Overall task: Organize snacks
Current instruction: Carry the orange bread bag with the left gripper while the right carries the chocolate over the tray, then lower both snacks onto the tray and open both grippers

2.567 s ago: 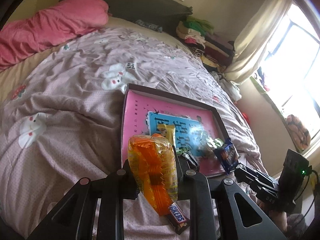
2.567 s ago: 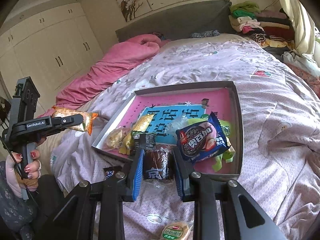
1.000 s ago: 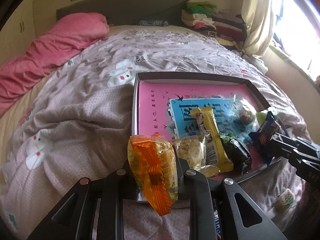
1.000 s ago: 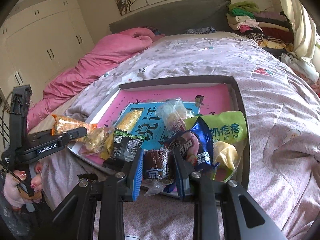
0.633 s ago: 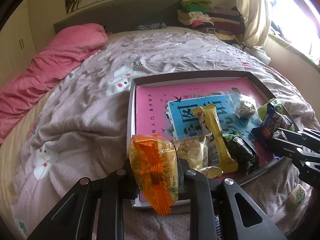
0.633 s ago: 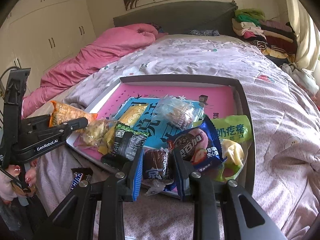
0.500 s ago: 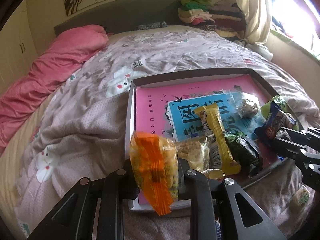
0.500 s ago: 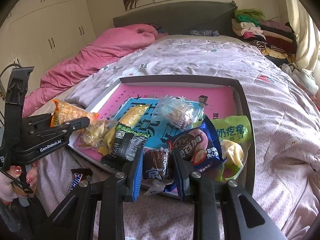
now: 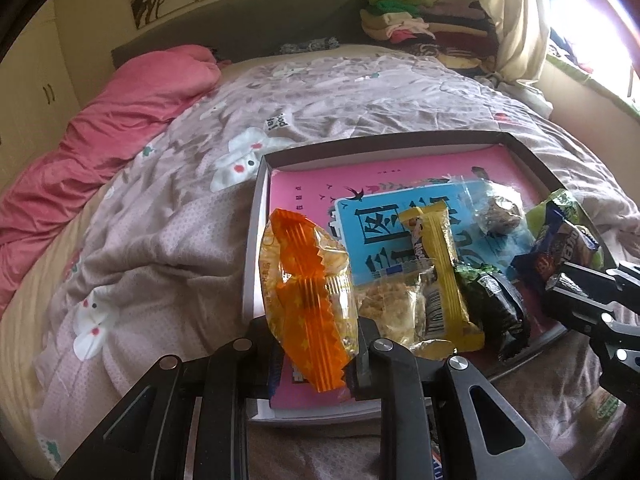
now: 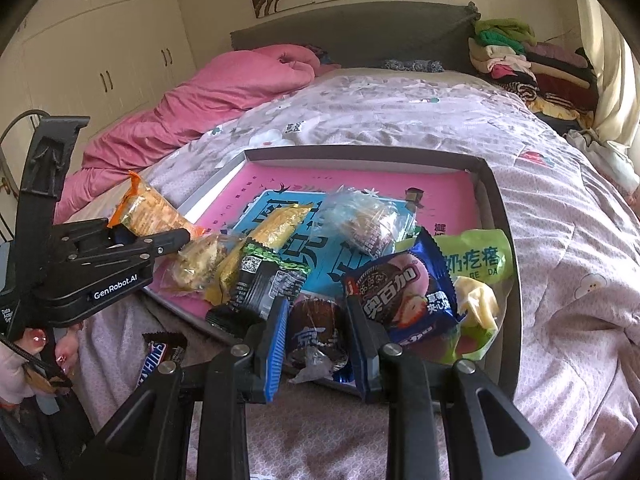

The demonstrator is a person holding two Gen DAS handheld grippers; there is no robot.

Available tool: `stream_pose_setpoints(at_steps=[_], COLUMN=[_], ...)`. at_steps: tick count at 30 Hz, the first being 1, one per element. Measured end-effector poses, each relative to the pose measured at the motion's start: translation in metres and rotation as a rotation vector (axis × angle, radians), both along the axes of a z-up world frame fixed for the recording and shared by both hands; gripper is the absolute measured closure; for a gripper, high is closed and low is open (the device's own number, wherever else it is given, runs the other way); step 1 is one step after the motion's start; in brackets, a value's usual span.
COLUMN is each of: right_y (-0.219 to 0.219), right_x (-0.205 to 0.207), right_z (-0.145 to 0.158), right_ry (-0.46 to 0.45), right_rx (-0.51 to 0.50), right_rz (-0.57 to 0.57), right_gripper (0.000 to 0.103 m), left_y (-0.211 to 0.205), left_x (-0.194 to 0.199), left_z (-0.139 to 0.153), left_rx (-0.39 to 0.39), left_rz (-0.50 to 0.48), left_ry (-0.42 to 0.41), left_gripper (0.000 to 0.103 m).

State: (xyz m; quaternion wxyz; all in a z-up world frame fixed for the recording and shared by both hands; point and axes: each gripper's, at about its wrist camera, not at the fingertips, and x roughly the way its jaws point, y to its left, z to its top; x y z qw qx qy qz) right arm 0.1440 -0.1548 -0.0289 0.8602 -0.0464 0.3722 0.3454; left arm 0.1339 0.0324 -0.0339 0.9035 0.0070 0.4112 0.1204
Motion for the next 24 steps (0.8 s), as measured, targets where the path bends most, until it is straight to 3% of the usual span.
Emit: stream_pose_setpoints(at_steps=[5,19,24], right_y=[-0.003,-0.014,-0.018], right_x=[0.0,0.0,0.0], right_z=[0.001,0.009,0.009], right_ry=[0.002,0.016,0.023], right_rx=[0.006,0.054,0.062], right_rz=[-0.004,-0.023,-0.028], right_gripper=[0.074,0.074,0.074], left_y=[-0.003,0.002,0.001], left_x=[-0.002,0.009,0.008], left_z=[0.003,0.0,0.0], left_rx=[0.0,0.016,-0.012], left_rz=[-0.013,0.07,0.063], left_ry=[-0.009,0.031,0.035], left_gripper=[0.078,0.077,0.069])
